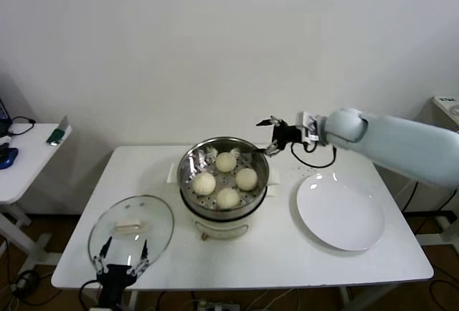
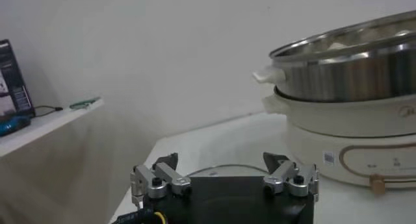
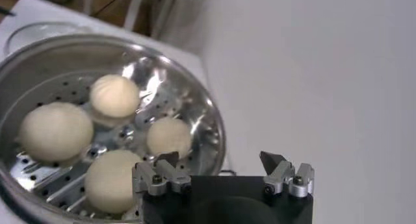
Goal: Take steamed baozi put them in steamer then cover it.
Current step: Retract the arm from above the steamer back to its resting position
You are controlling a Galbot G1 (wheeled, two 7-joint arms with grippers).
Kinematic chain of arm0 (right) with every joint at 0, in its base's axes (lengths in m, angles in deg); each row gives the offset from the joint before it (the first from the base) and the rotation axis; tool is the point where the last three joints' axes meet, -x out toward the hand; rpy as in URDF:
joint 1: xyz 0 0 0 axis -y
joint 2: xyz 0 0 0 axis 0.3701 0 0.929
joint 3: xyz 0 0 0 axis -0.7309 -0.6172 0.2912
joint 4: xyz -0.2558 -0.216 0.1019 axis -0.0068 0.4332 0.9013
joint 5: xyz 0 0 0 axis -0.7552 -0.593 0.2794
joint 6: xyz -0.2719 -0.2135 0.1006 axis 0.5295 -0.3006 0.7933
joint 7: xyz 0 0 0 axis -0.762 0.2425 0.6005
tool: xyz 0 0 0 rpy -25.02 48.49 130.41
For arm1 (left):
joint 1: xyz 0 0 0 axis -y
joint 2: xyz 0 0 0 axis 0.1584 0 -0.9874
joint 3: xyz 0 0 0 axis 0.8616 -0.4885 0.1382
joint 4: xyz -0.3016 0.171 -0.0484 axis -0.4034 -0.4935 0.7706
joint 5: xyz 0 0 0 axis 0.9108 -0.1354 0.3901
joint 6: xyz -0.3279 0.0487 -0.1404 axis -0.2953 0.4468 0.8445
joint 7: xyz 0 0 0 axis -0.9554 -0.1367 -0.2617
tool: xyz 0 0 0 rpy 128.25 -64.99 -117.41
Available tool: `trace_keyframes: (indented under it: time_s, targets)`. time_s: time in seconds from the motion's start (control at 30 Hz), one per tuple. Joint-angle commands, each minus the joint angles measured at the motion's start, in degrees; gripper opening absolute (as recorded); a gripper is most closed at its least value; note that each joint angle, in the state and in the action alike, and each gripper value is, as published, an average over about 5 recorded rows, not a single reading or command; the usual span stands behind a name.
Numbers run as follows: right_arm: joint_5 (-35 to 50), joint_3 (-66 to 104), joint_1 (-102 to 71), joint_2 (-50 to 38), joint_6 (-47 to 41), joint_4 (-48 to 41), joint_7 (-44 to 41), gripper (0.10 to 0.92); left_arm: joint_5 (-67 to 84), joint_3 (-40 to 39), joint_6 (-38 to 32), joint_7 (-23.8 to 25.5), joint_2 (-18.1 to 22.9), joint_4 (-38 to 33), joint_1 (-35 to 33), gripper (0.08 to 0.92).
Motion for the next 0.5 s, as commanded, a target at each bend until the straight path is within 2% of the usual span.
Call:
trace_keyframes:
  time_s: [0.03, 0.23, 0.37, 0.5]
  targets:
    - [-8.68, 36.73, -34.74, -9.35, 6.60, 5.21, 11.98, 0.823, -2.97, 0.17, -0.21, -0.46, 0.94, -1.45, -0.35, 0.823]
    - [-11.45, 59.68, -55.82, -7.30, 7.11, 7.05, 12.61, 0.823, -7.85, 1.28, -0.57, 1.46, 0.83, -2.64, -0.61, 0.823]
    - [-12.64, 71.29, -65.86, -4.24, 7.11, 8.08, 12.57, 0.823, -12.94, 1.61, 0.12, 1.07, 0.78, -2.92, 0.38, 0.823]
    - [-14.39, 79.60, -74.33, -0.11, 7.10, 9.86, 12.39, 0.823, -25.42, 2.59, -0.11, 0.47, 0.20, -2.85, 1.44, 0.823]
